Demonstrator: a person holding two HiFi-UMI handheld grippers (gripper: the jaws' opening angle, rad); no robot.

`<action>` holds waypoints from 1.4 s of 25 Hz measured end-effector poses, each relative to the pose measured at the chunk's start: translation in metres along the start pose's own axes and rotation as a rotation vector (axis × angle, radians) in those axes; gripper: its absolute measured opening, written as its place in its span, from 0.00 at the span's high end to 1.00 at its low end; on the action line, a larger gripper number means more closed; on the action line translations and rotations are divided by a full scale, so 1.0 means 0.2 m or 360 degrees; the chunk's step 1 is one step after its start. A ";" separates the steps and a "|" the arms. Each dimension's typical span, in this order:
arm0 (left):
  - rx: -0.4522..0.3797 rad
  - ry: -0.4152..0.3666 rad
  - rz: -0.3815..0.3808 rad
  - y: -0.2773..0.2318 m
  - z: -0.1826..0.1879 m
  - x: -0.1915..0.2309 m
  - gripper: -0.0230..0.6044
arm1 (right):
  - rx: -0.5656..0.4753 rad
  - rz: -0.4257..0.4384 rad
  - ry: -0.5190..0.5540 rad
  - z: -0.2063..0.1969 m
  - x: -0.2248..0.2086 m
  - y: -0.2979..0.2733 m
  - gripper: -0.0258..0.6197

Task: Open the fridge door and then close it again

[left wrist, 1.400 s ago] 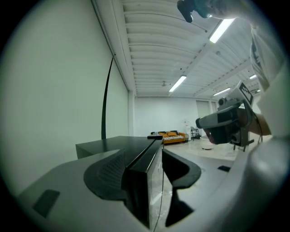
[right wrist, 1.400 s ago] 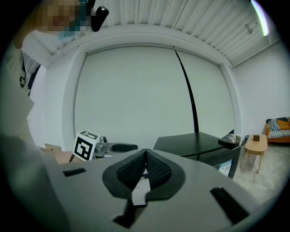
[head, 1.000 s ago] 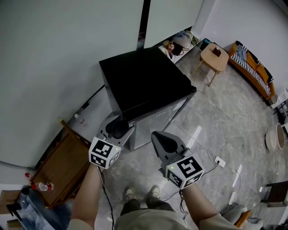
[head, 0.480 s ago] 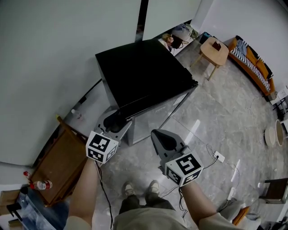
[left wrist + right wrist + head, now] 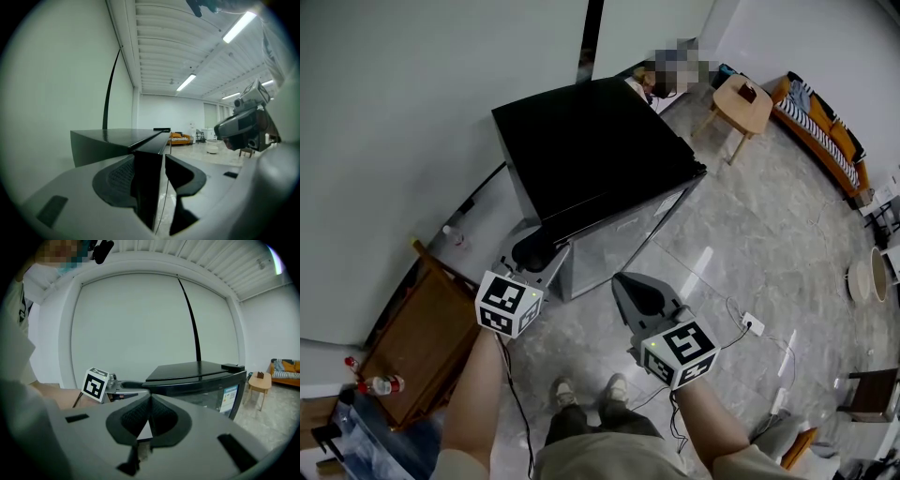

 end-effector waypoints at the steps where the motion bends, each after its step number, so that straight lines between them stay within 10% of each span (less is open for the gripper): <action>1: 0.0006 -0.0008 -0.0004 0.00 0.00 0.00 0.65 | 0.0003 -0.0001 -0.0005 -0.01 0.00 0.00 0.96; 35: 0.0063 0.0037 0.0015 0.00 0.01 -0.03 0.69 | 0.0084 0.0008 -0.0084 -0.17 -0.06 0.12 0.96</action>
Point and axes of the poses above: the fingertips, and each gripper's own axes: y backward along the fingers, x to its left, z out of its top, the point moved 8 cm from there along y, backward along the fingers, and after that the axes turned 9 degrees about z, right-handed, at the moved point
